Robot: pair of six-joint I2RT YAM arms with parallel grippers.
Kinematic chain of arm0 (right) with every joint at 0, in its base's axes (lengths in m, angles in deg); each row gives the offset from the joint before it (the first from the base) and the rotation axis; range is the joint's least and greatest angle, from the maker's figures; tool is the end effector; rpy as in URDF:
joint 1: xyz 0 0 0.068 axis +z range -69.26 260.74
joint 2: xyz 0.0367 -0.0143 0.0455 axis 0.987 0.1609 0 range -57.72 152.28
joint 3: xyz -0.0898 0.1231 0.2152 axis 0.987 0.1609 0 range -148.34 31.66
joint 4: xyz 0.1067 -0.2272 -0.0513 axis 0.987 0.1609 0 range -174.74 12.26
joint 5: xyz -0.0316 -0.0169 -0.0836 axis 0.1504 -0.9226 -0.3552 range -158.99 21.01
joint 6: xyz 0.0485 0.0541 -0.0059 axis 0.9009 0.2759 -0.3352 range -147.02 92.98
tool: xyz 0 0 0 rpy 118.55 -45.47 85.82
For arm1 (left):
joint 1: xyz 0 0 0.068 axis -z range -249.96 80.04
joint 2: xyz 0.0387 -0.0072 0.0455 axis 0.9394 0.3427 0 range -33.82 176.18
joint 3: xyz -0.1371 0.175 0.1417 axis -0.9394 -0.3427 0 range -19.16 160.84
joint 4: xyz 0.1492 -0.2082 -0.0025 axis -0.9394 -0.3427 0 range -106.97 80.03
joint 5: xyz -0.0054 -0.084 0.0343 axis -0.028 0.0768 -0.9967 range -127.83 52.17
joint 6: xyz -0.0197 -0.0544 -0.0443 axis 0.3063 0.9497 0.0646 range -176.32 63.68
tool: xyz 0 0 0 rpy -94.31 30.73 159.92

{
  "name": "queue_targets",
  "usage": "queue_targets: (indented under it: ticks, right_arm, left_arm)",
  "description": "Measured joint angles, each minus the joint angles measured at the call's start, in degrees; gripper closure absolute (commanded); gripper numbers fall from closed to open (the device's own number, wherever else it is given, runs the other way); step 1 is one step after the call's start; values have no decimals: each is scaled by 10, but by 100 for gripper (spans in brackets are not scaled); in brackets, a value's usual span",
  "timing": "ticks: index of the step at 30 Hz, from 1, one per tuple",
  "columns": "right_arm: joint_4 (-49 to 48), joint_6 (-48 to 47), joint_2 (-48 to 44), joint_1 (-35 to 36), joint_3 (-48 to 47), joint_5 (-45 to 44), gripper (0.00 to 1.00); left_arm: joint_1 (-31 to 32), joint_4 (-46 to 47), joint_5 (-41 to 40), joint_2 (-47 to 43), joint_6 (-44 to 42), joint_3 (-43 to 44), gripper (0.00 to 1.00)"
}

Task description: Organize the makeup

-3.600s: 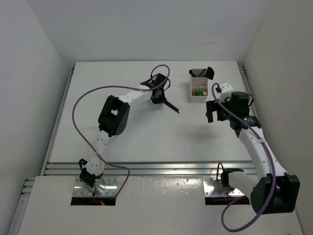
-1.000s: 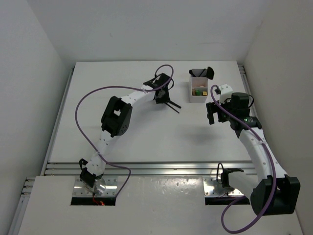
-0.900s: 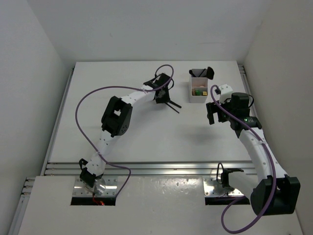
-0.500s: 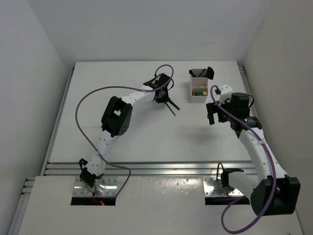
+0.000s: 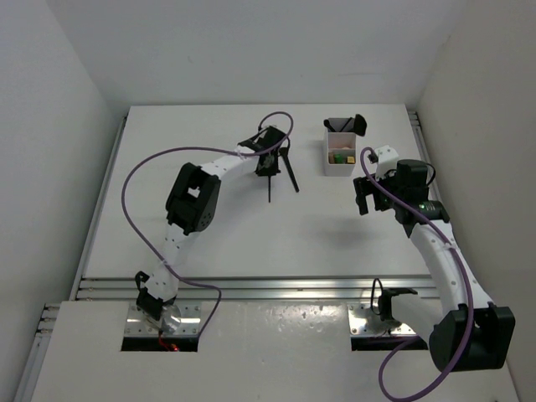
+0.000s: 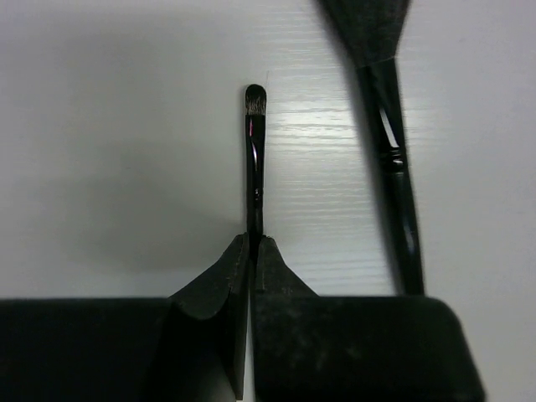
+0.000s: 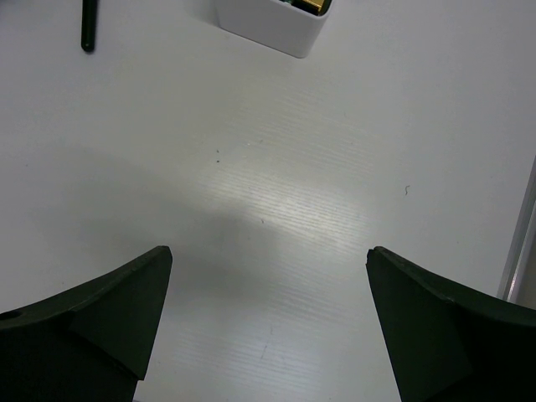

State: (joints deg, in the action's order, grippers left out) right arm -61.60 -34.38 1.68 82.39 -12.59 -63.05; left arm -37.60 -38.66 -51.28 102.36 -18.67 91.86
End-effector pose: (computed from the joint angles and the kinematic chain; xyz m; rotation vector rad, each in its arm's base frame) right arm 0.2423 0.0132 0.2447 -0.2315 2.2236 0.0620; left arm 0.4503 -0.2686 0.1349 -0.2104 2.4789 -0.2252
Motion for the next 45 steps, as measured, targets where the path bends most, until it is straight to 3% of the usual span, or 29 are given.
queue_targets:
  ticks: [13, 16, 23, 28, 32, 34, 37, 38, 39, 45]
  right_arm:
    - [0, -1, -2, 0, 3, -1, 0]
    - [0, -2, -3, 0, 3, -3, 0]
    - [-1, -5, -17, 0, 15, -11, 0]
    - [-1, -6, -18, 0, 16, -12, 0]
    - [-1, -6, -18, 0, 16, -12, 0]
    - [-1, -7, -18, 0, 16, -12, 0]
    - [-1, -7, -18, 0, 16, -12, 0]
    - [-1, -7, -18, 0, 16, -12, 0]
    - [-1, -7, -18, 0, 16, -12, 0]
    - [-1, -12, -18, 0, 16, -15, 0]
  left_arm:
    - [-37, 12, 1, -26, -212, -43, 100]
    - [-37, -1, 0, -25, -249, -37, 86]
    - [-48, -24, 20, -23, -261, -32, 81]
    - [-66, -32, 66, -23, -248, -29, 67]
    - [-76, -41, 93, -20, -255, -22, 63]
    - [-77, -51, 103, -16, -265, -13, 67]
    - [-77, -59, 111, -10, -277, -2, 82]
    - [-77, -60, 117, -9, -283, 0, 94]
    - [-77, -61, 120, -8, -284, 1, 100]
    - [-82, -70, 132, -3, -290, 10, 100]
